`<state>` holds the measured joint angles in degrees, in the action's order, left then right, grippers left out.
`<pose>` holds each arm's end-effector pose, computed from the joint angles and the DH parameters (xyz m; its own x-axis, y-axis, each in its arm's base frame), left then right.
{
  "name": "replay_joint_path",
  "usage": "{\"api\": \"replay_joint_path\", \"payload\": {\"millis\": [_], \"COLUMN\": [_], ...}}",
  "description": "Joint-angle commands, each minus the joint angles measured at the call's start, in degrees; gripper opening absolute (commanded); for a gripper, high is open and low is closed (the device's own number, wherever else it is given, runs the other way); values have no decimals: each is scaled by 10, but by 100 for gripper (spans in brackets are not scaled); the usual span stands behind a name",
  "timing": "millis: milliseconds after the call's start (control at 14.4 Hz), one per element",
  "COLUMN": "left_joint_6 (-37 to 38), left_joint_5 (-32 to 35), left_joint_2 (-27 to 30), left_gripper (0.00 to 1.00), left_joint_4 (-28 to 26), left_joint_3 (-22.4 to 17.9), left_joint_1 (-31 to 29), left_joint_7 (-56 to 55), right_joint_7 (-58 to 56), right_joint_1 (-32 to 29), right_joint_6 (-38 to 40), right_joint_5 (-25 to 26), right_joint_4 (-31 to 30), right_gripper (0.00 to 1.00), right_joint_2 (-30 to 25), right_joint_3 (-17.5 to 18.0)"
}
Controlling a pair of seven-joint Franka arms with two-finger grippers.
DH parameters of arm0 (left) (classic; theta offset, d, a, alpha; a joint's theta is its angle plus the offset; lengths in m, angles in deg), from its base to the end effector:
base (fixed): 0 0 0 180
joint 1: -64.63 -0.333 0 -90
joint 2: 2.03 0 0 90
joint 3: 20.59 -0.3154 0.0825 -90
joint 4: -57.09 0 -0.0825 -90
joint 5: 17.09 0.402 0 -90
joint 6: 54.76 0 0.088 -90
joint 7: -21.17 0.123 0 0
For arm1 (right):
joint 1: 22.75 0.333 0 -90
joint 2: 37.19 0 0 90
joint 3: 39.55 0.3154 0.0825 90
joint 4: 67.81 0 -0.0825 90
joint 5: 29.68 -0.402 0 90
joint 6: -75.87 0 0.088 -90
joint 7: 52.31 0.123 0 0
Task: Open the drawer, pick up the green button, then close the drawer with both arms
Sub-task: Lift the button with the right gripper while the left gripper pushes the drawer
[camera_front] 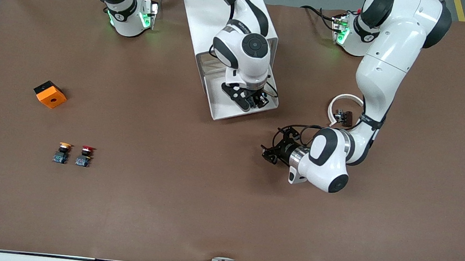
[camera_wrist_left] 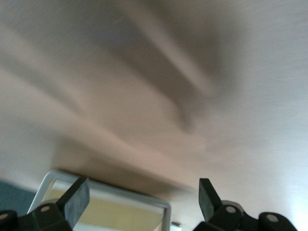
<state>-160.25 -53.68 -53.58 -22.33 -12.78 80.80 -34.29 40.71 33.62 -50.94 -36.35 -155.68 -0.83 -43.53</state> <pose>0.6213 -0.3224 0.1388 0.4057 0.5721 -0.7128 0.7542 -0.6501 -0.0924 0.4333 0.5824 0.2622 0.7229 -0.6885 -0.0575 -0.6908 -0.7218 -0.0427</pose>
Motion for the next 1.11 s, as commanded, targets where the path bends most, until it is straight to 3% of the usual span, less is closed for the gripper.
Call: {"api": "replay_joint_path", "payload": {"millis": [0, 139, 488, 697, 766, 1045], "left_joint_6": [-59, -81, -114, -119, -119, -133], "left_joint_5": [10, 23, 126, 148, 151, 164], "left_joint_2": [14, 19, 27, 27, 29, 30], "left_gripper": [100, 100, 100, 100, 100, 100], "left_joint_4": [-10, -11, 6, 22, 23, 36], "left_joint_3": [-2, -3, -10, -33, -47, -166], "left_joint_1": [3, 7, 25, 51, 65, 173], "left_joint_7": [60, 93, 116, 112, 110, 115], "right_joint_7": [-53, -145, -469, -593, -642, -825], "right_joint_1": [-57, -100, -219, -277, -301, -379], "right_joint_6": [52, 101, 104, 98, 96, 47], "right_joint_5": [-3, -4, -4, 1, 2, -1], "right_joint_4": [57, 84, 67, 57, 55, 18], "right_gripper": [0, 0, 0, 0, 0, 0], "right_joint_2": [0, -3, -3, 0, 2, 10], "right_joint_3": [4, 4, 3, 2, 2, 3]}}
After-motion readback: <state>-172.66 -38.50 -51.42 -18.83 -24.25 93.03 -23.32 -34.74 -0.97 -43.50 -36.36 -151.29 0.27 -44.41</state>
